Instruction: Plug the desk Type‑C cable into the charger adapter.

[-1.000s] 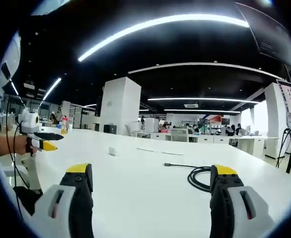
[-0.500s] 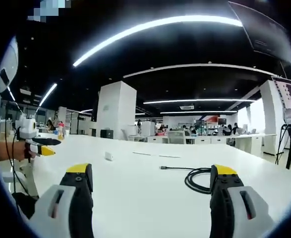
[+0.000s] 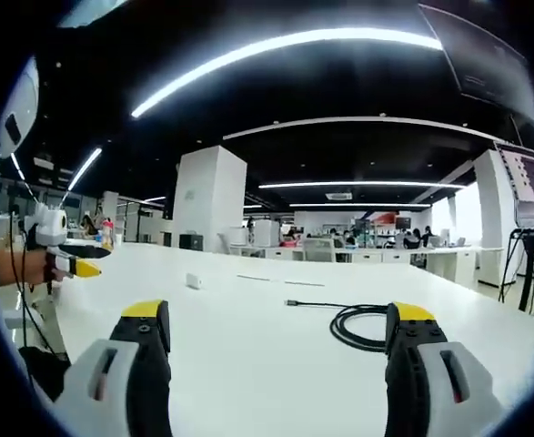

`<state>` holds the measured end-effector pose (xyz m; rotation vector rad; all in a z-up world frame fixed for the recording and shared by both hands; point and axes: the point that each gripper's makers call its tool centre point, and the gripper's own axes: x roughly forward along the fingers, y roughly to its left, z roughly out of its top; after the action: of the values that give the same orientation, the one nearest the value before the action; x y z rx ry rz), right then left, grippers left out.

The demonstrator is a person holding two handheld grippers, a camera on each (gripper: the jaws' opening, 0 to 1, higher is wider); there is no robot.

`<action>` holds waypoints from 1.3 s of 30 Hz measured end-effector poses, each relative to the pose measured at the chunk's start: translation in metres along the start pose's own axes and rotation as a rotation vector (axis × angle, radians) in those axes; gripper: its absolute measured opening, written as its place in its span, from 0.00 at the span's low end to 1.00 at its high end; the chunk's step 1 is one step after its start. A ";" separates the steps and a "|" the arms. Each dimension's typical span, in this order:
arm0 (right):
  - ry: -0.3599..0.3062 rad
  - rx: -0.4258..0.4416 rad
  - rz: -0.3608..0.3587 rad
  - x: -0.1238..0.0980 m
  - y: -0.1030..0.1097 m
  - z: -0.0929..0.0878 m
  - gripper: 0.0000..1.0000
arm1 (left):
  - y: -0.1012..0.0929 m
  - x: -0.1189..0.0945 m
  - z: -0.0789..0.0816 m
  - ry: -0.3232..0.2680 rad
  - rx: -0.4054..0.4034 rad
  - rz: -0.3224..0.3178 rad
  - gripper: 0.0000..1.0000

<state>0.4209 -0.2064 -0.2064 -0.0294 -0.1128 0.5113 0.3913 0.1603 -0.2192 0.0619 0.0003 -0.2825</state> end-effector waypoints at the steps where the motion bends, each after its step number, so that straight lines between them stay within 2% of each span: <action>1: -0.001 0.001 0.000 0.000 0.000 0.001 1.00 | 0.001 0.000 0.000 0.001 0.001 -0.003 1.00; 11: 0.011 0.001 0.017 0.000 0.002 -0.002 1.00 | -0.005 -0.002 -0.003 0.027 0.017 -0.006 1.00; 15: 0.013 -0.001 0.020 0.000 0.002 -0.002 1.00 | -0.004 -0.003 -0.001 0.022 0.029 0.012 1.00; 19: 0.014 -0.003 0.020 0.000 0.002 -0.001 1.00 | -0.007 0.000 -0.003 0.055 0.046 0.001 0.99; 24: 0.018 -0.003 0.023 0.000 0.003 -0.002 1.00 | -0.001 0.004 -0.002 0.047 0.060 -0.002 0.99; 30: 0.023 -0.006 0.026 -0.001 0.003 -0.002 1.00 | 0.002 0.011 0.001 0.049 0.063 -0.012 0.98; 39: 0.037 -0.002 0.034 0.001 0.003 -0.007 1.00 | -0.001 0.029 0.001 0.084 0.080 -0.035 0.98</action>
<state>0.4213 -0.2032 -0.2132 -0.0431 -0.0771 0.5440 0.4188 0.1516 -0.2182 0.1530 0.0736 -0.3150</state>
